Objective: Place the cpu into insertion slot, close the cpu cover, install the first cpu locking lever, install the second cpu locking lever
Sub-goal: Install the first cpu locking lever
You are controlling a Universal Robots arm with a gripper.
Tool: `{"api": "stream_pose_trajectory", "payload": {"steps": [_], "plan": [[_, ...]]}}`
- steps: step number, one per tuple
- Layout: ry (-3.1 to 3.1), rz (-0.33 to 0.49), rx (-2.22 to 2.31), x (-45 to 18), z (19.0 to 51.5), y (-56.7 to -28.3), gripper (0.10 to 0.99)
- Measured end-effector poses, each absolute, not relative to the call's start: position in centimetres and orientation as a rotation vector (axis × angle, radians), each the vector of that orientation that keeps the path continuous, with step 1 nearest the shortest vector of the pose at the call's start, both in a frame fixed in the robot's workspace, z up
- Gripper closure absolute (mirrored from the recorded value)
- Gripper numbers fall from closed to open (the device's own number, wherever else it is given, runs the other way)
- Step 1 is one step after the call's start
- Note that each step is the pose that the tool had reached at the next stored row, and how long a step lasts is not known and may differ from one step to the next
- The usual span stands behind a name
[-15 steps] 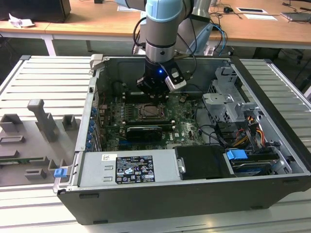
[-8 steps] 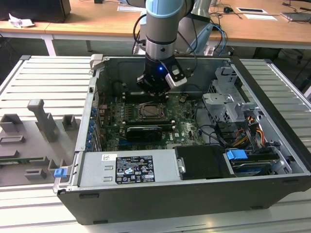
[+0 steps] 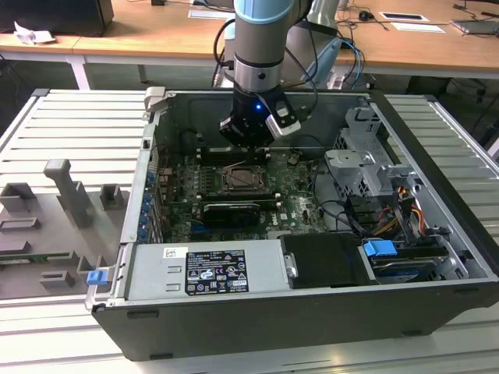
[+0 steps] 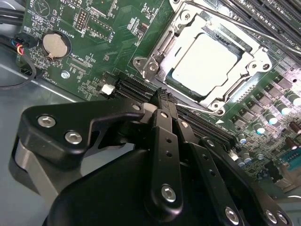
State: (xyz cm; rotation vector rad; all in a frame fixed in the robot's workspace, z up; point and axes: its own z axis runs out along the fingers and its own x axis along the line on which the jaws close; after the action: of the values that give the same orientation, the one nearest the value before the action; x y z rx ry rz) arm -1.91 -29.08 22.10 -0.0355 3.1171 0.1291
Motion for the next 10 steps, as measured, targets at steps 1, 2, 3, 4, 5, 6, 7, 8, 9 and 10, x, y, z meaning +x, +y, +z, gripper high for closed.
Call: {"api": "stream_pose_trajectory", "payload": {"steps": [1,2,3,4,5,6,7,8,9,10], "plan": [[3.117,0.129,-0.036,-1.91,22.1,-29.09,0.98],[3.117,0.129,-0.036,-1.91,22.11,-29.09,0.98],[3.117,0.129,-0.036,-1.91,22.11,-29.09,0.98],[3.117,0.129,-0.036,-1.93,22.11,-29.09,0.98],[3.117,0.13,-0.036,-1.98,22.11,-29.09,0.98],[3.117,0.13,-0.035,-2.1,22.13,-29.09,0.98],[3.117,0.131,-0.035,-2.17,22.15,-29.09,0.98],[3.116,0.132,-0.036,-2.22,22.15,-29.09,0.98],[3.116,0.133,-0.036,-2.36,22.17,-29.09,0.98],[3.116,0.134,-0.036,-2.44,22.17,-29.09,0.98]]}}
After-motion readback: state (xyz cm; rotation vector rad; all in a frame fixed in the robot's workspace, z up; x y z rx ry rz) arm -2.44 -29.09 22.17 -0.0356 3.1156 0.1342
